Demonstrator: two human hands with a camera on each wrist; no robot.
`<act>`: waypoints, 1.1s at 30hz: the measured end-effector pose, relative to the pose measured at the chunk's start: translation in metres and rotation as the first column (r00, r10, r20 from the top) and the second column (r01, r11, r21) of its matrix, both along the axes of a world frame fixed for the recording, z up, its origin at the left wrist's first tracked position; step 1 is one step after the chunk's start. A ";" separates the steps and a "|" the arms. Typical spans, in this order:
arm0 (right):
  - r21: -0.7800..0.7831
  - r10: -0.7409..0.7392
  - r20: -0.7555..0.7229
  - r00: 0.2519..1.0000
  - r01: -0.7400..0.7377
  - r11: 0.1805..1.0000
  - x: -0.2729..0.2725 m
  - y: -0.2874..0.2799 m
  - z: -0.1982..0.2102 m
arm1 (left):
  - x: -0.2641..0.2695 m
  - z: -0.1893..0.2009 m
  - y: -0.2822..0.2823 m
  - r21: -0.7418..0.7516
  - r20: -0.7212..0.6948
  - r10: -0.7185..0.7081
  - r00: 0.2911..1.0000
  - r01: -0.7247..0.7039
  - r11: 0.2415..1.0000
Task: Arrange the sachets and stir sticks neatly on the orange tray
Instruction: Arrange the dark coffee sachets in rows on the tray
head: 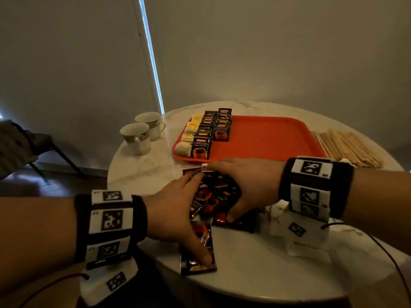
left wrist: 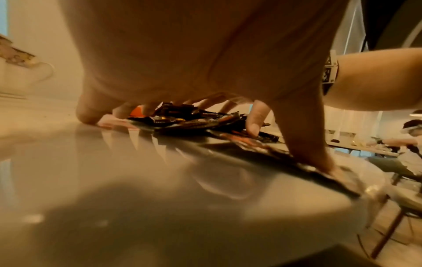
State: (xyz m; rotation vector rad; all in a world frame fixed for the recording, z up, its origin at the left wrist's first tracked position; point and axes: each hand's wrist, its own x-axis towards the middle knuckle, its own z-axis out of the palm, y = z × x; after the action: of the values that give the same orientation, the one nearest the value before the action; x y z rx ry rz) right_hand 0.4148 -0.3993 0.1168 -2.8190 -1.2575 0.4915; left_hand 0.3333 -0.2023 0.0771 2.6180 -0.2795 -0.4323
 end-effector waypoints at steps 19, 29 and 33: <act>-0.062 -0.025 -0.099 0.995 0.019 0.998 0.021 0.058 0.004 | 0.027 0.022 0.035 0.086 -0.034 0.134 0.990 -0.131 0.988; -0.061 0.074 0.149 0.986 -0.066 0.996 0.012 0.075 -0.005 | 0.035 0.021 0.044 -0.015 0.205 0.301 0.931 -0.305 0.952; 0.085 -0.004 0.192 0.981 -0.013 0.996 0.017 0.077 -0.003 | 0.041 0.016 0.048 -0.151 0.206 0.414 0.887 -0.389 0.909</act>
State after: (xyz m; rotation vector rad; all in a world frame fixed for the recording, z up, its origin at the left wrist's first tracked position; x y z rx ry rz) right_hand 0.4313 -0.3224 0.1135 -2.8470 -1.2804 0.1634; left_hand 0.3742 -0.1538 0.0930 2.5299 0.1674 0.0349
